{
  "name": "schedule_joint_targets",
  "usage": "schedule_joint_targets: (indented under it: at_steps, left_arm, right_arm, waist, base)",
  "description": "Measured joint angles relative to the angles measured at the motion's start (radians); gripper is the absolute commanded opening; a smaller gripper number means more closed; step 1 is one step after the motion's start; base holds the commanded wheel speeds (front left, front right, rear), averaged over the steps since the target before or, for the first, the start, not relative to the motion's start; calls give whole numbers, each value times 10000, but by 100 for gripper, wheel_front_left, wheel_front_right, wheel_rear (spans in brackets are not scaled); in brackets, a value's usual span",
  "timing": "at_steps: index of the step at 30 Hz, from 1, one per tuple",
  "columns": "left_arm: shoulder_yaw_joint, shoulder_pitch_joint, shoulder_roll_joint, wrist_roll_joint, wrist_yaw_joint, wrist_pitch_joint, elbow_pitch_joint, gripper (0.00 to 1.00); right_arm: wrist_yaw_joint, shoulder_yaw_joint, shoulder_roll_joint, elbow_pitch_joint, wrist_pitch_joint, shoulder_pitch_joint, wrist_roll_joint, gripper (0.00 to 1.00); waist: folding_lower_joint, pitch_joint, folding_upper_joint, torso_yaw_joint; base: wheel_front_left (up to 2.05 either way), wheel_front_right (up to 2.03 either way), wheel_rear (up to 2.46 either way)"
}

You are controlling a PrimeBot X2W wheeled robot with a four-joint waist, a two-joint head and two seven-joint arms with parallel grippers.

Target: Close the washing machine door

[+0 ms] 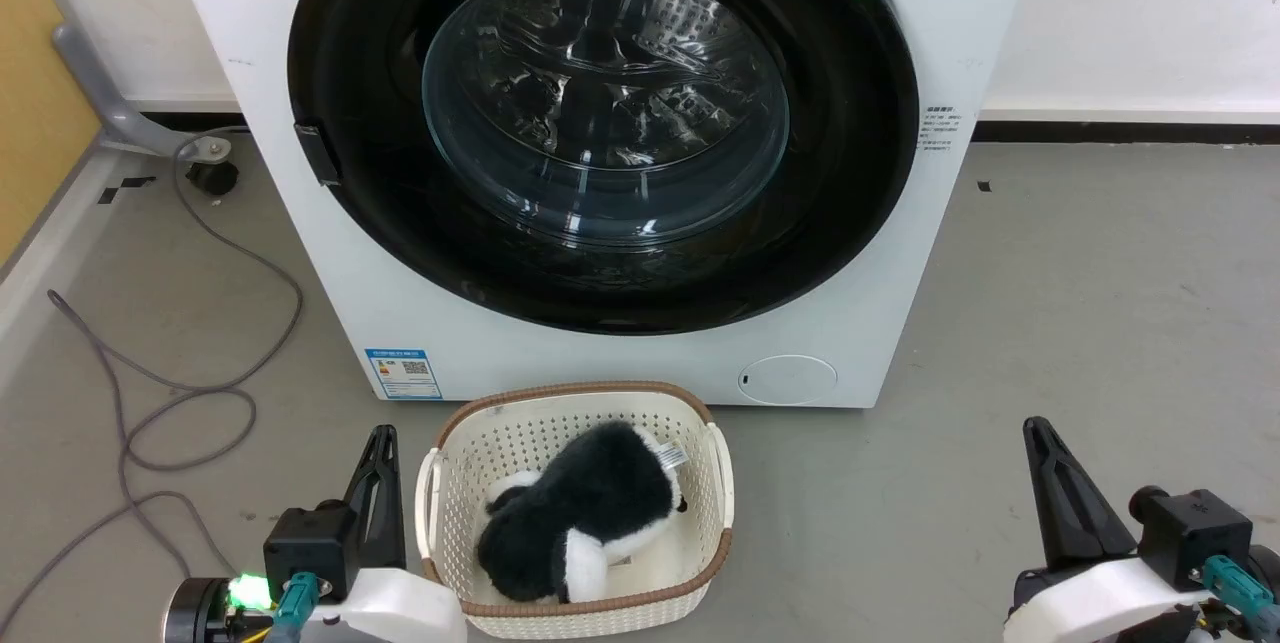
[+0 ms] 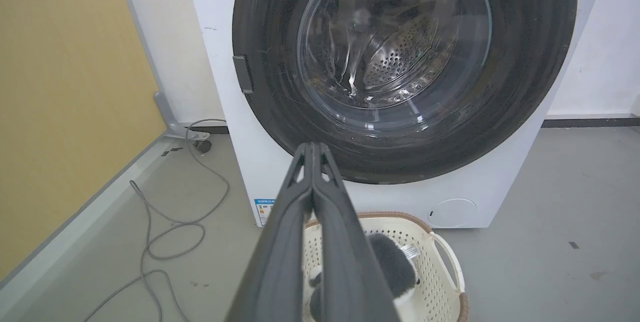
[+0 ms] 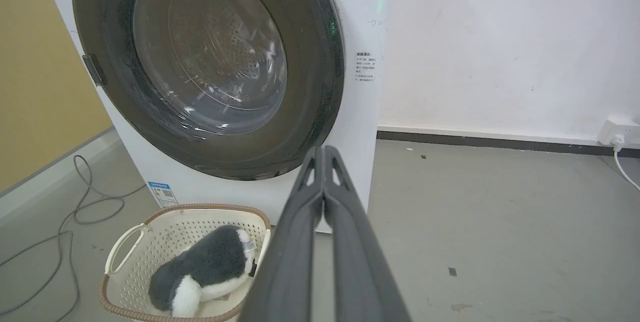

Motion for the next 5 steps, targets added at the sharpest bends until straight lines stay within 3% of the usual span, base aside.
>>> schedule_joint_targets:
  at_steps: [5]
  left_arm:
    - [40,-1,-6,27,-48,94,-29,0]
  right_arm:
    - [0,46,0,-38,92,-18,-69,0]
  waist:
    - [0,8,0,3]
  base:
    - [0,0,0]
